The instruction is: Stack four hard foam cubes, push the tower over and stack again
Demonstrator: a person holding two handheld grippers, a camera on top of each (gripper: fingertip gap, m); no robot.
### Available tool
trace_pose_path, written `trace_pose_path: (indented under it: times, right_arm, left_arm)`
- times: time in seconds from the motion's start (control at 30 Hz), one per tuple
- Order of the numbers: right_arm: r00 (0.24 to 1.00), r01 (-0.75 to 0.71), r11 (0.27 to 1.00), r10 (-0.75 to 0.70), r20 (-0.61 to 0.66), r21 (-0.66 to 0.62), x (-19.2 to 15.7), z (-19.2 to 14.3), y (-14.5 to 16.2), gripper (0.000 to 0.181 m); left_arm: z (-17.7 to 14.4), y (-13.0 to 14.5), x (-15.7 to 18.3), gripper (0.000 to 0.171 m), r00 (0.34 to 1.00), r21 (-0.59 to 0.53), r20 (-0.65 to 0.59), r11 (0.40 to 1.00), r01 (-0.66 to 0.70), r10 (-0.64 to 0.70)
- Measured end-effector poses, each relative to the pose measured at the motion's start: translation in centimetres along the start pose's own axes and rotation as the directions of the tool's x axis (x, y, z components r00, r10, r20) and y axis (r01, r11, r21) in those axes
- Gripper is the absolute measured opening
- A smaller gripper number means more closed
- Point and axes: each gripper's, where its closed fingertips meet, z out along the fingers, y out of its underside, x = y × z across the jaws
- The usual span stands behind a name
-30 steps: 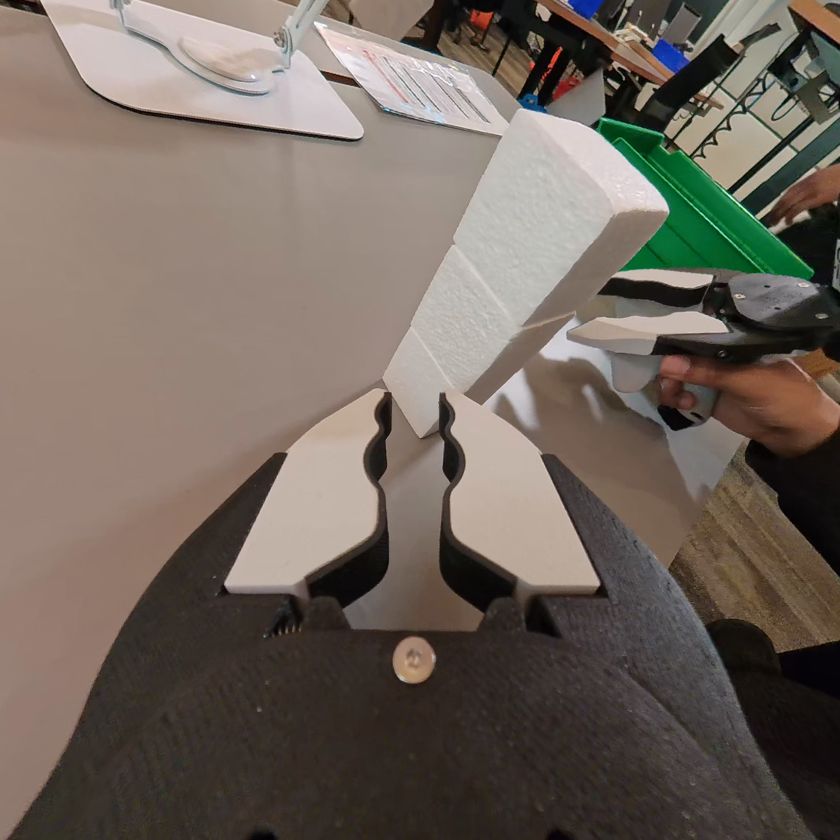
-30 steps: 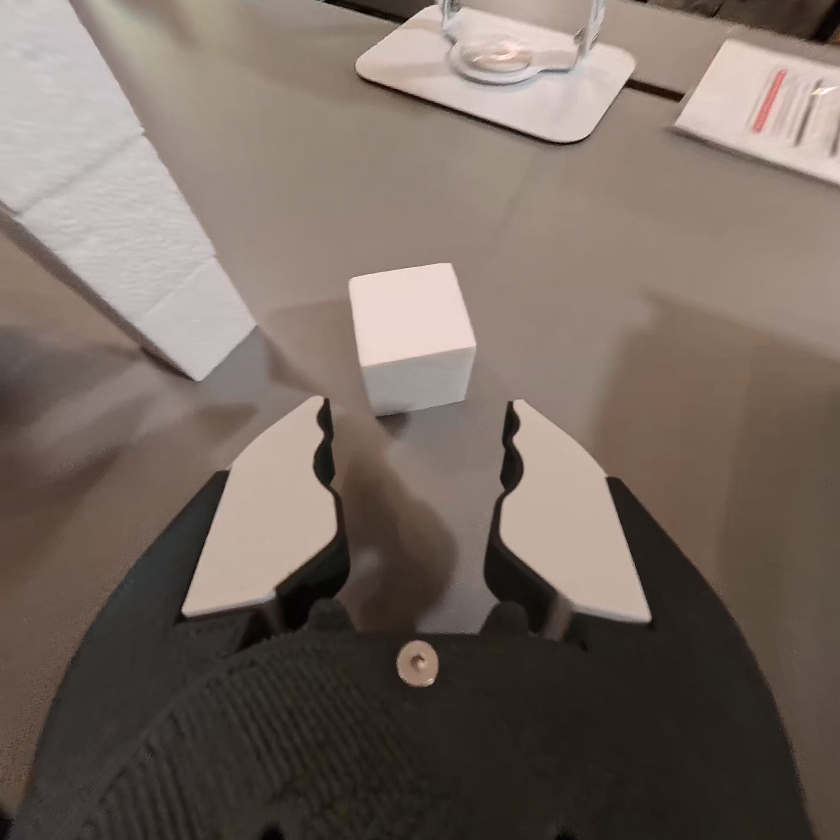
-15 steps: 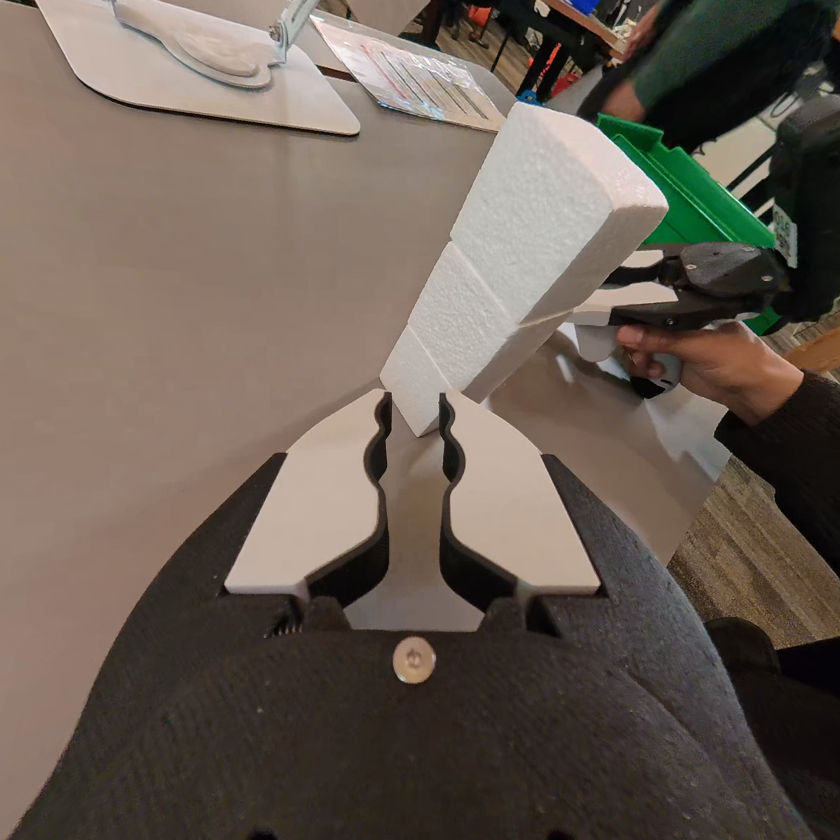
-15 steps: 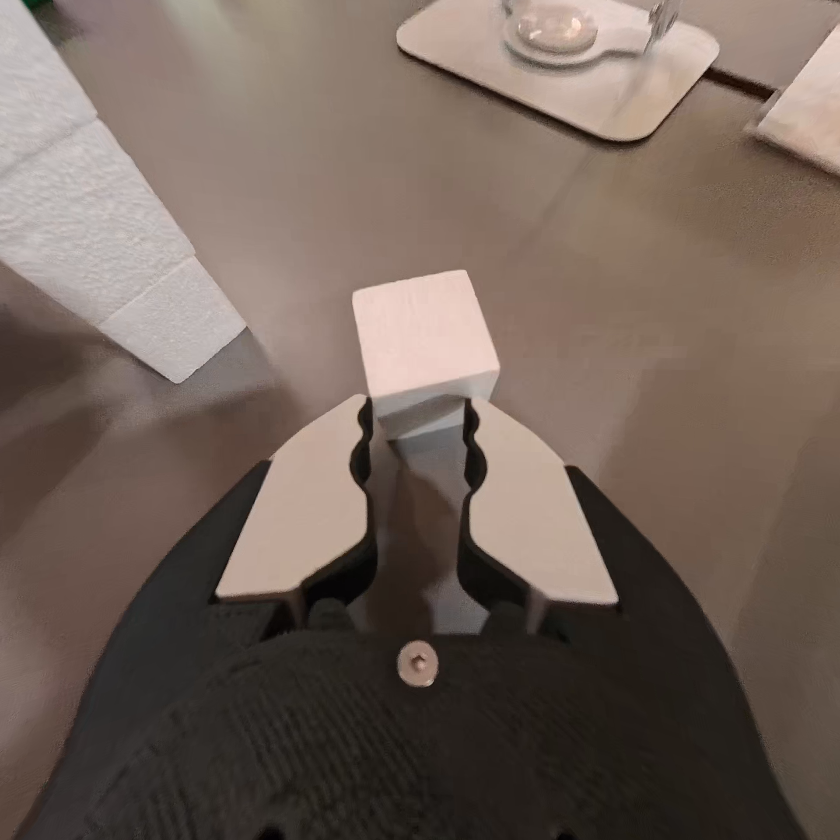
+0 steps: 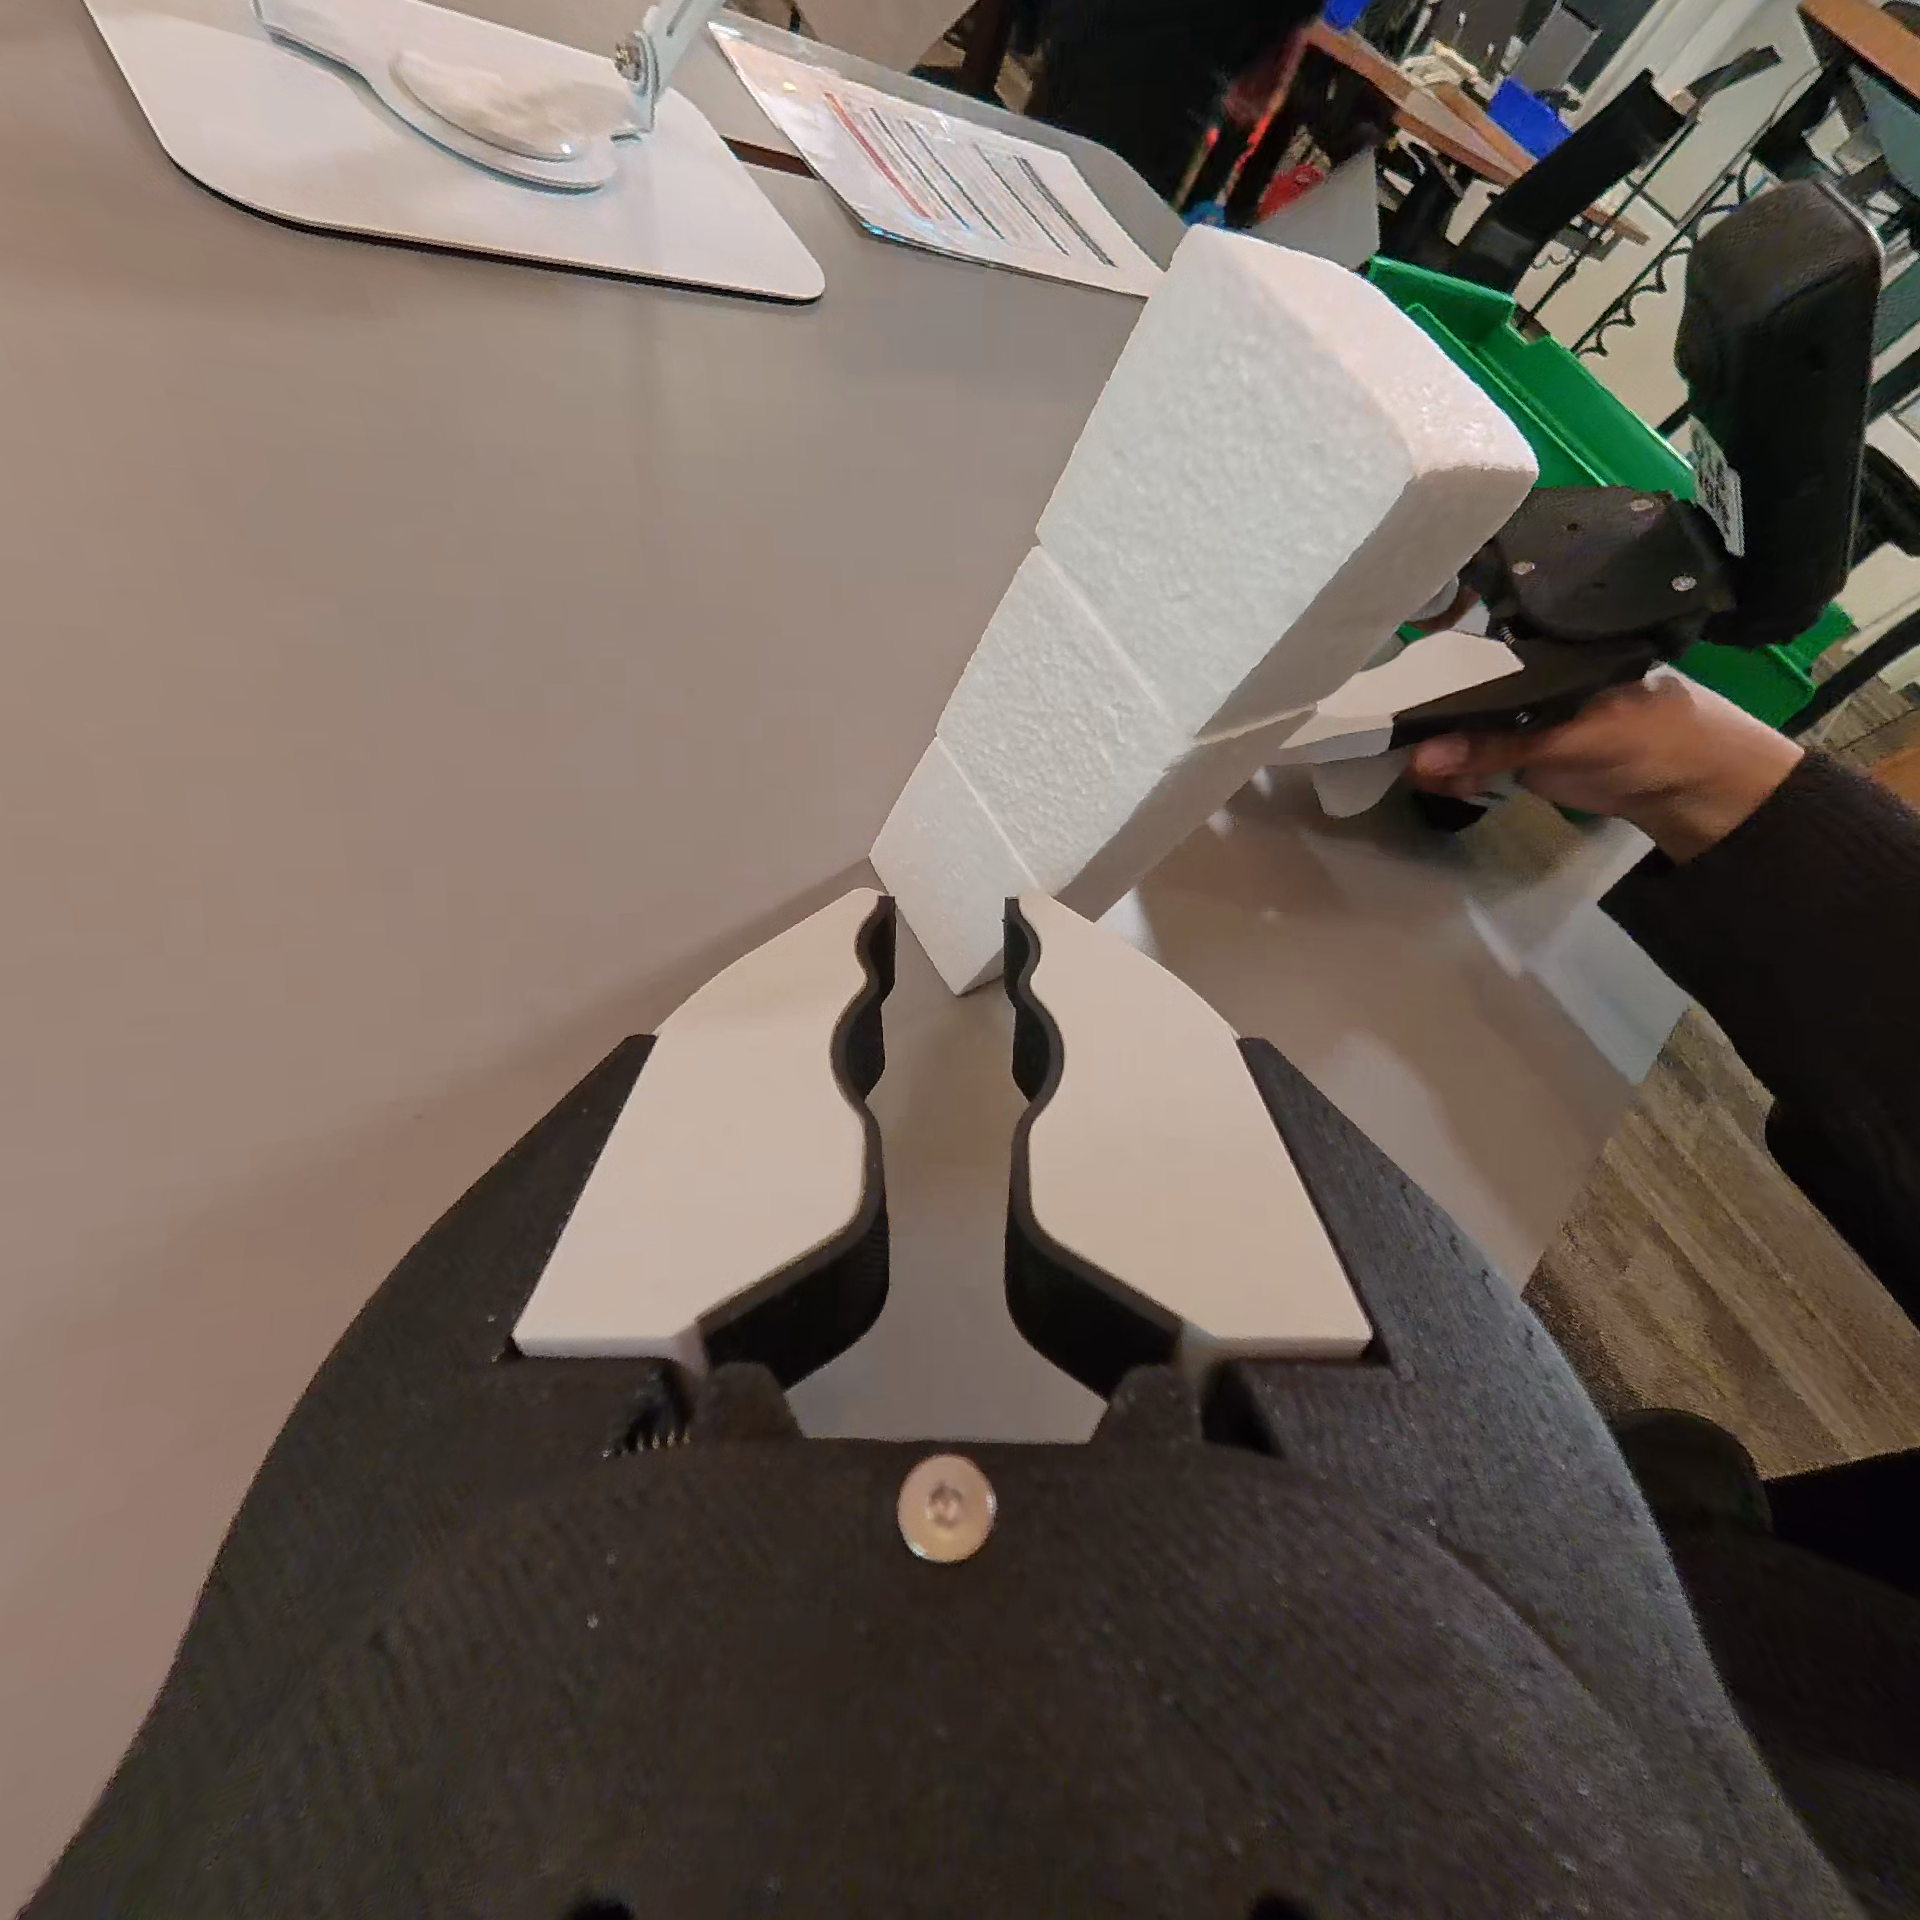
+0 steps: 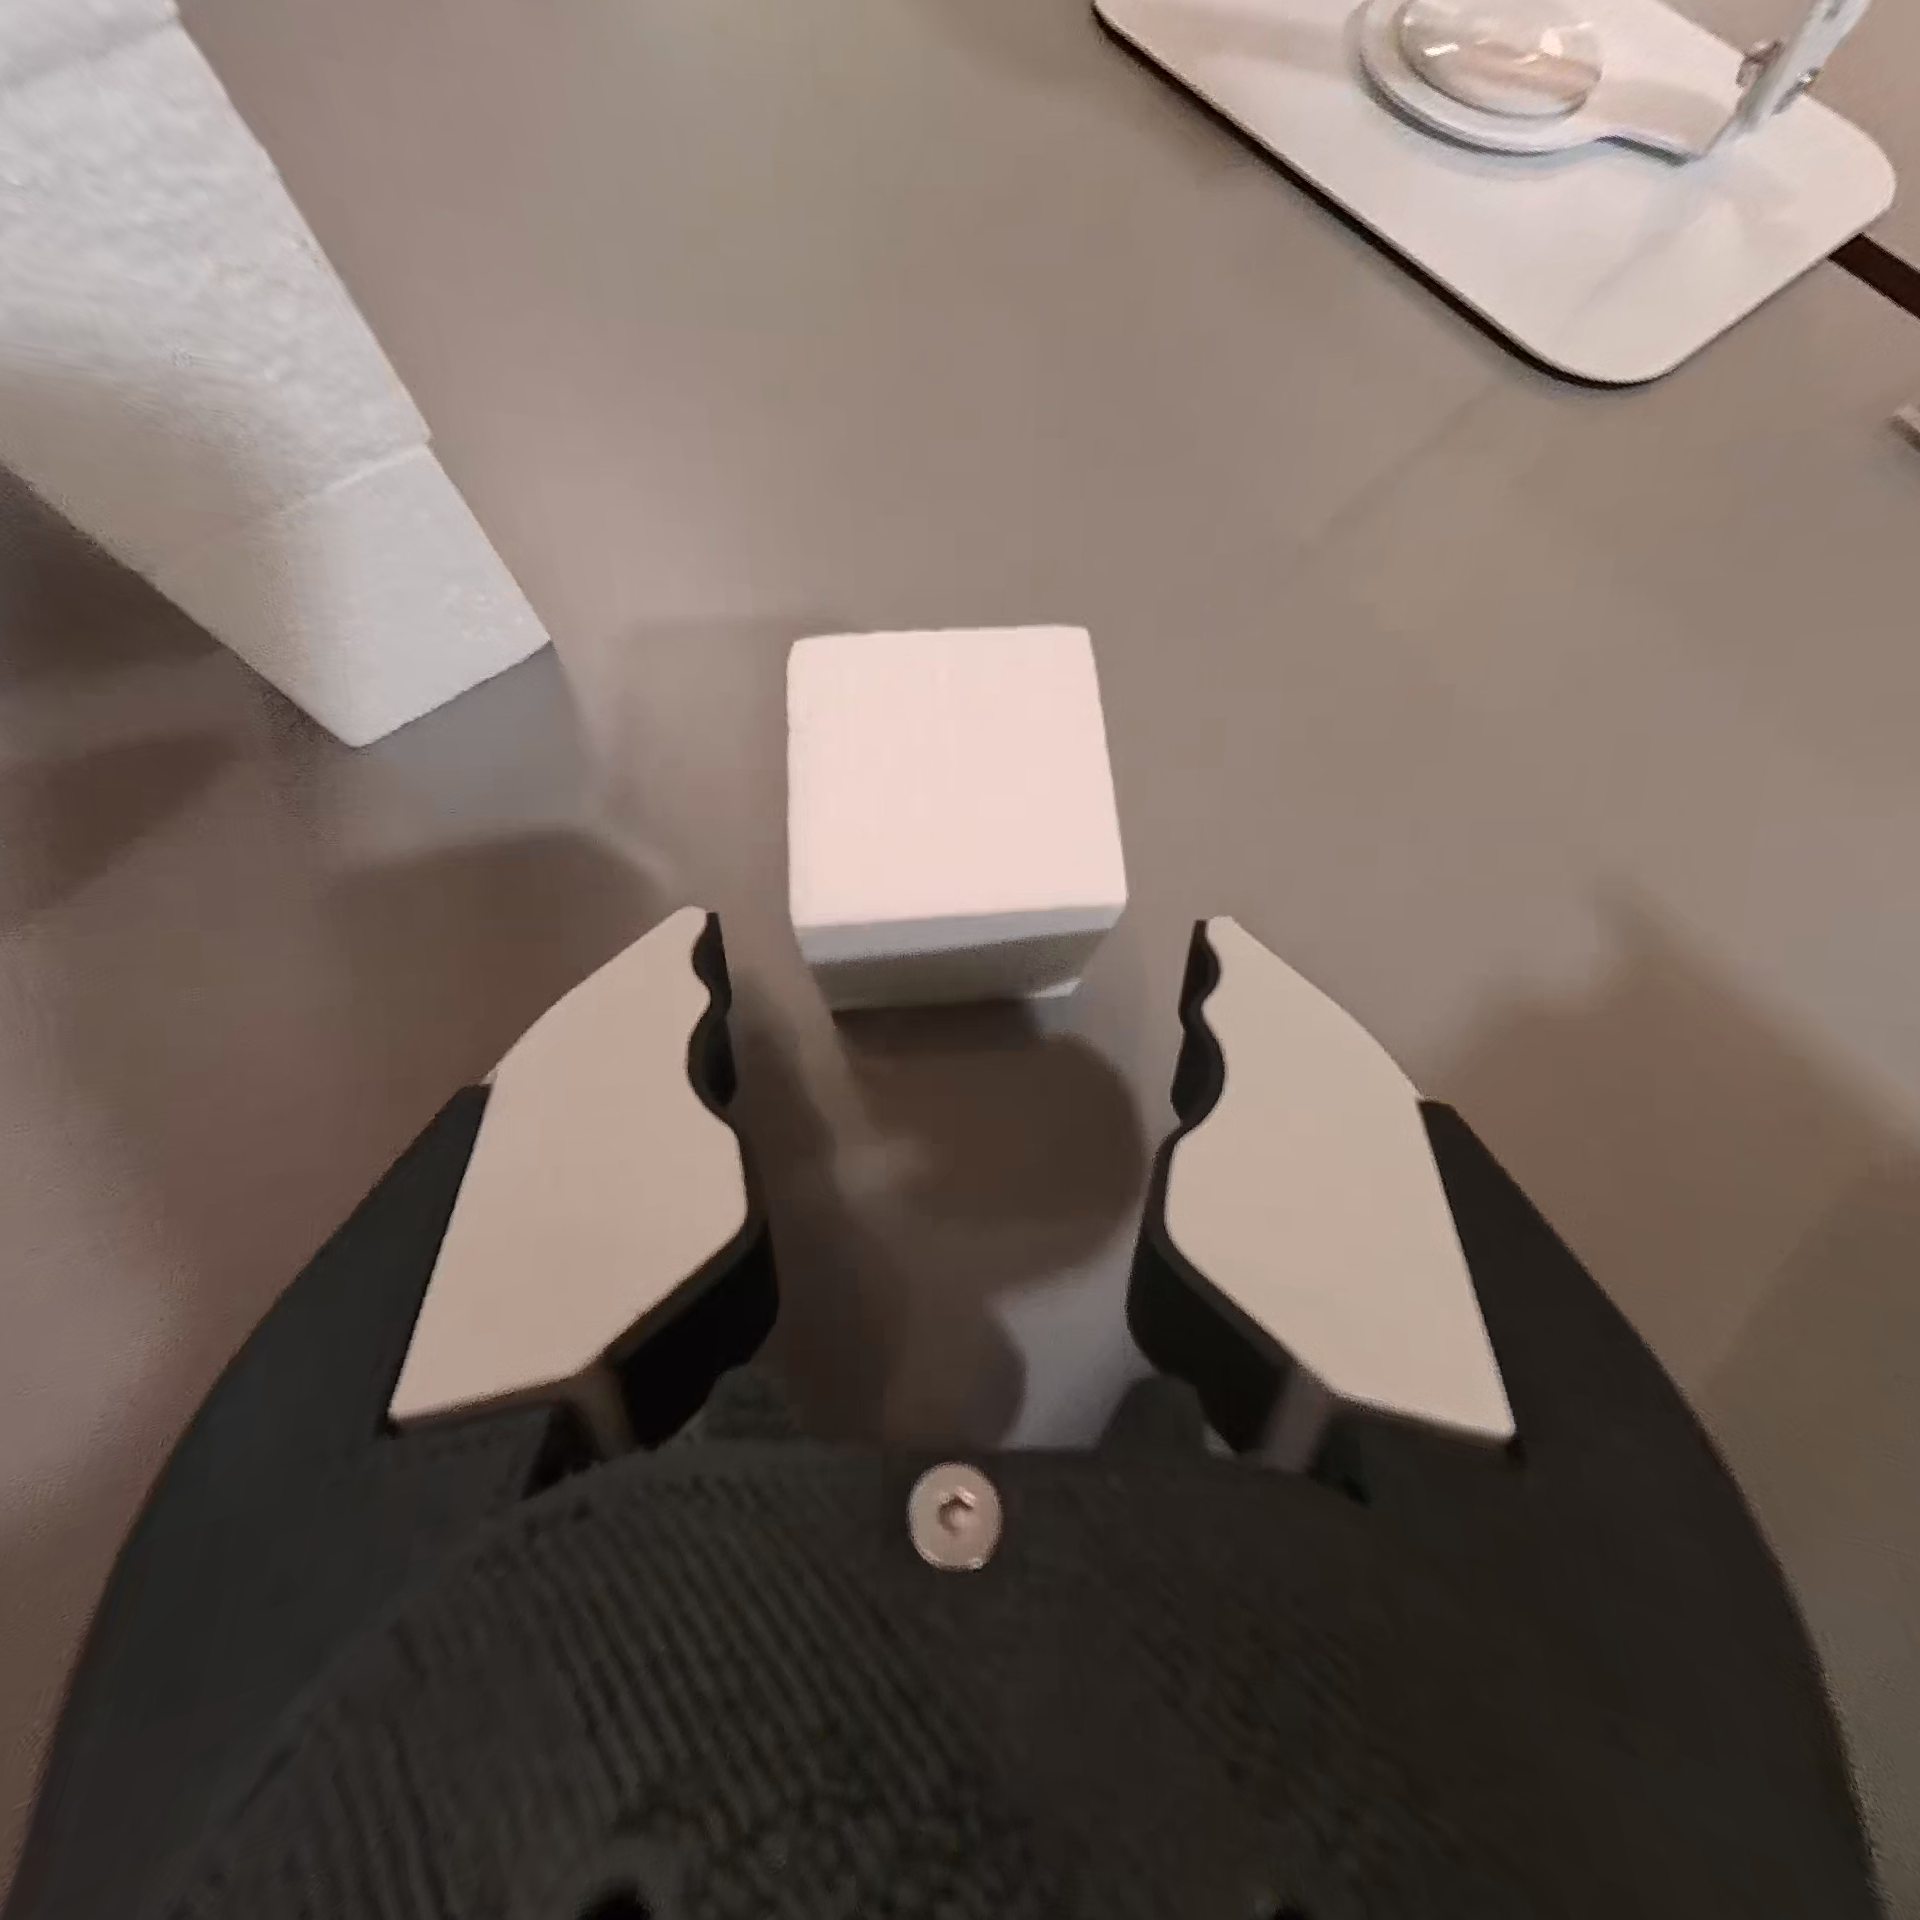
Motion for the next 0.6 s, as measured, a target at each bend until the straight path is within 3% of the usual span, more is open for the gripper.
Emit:
trace_pose_path:
  times: [0.1, 0.2, 0.6]
  right_arm:
    - [0.997, 0.013, 1.000, -0.012, 0.075, -0.004, -0.8, 0.2, -0.1, 0.073]
    - [0.998, 0.062, 0.998, -0.062, 0.031, 0.002, -0.8, 0.2, -0.1, 0.057]
    - [0.998, 0.062, 0.994, -0.060, -0.027, 0.095, -0.3, -1.9, -2.4, 0.057]
  left_arm:
    - [0.0, 0.0, -0.3, 0.021, 1.000, 0.001, 0.007, 1.000, 0.005, -0.005]
    - [0.0, 0.0, -0.3, 0.021, 1.000, -0.001, -0.002, 1.000, 0.029, -0.029]
    - [0.0, 0.1, -0.1, 0.021, 0.999, -0.008, -0.021, 0.999, 0.048, -0.048]
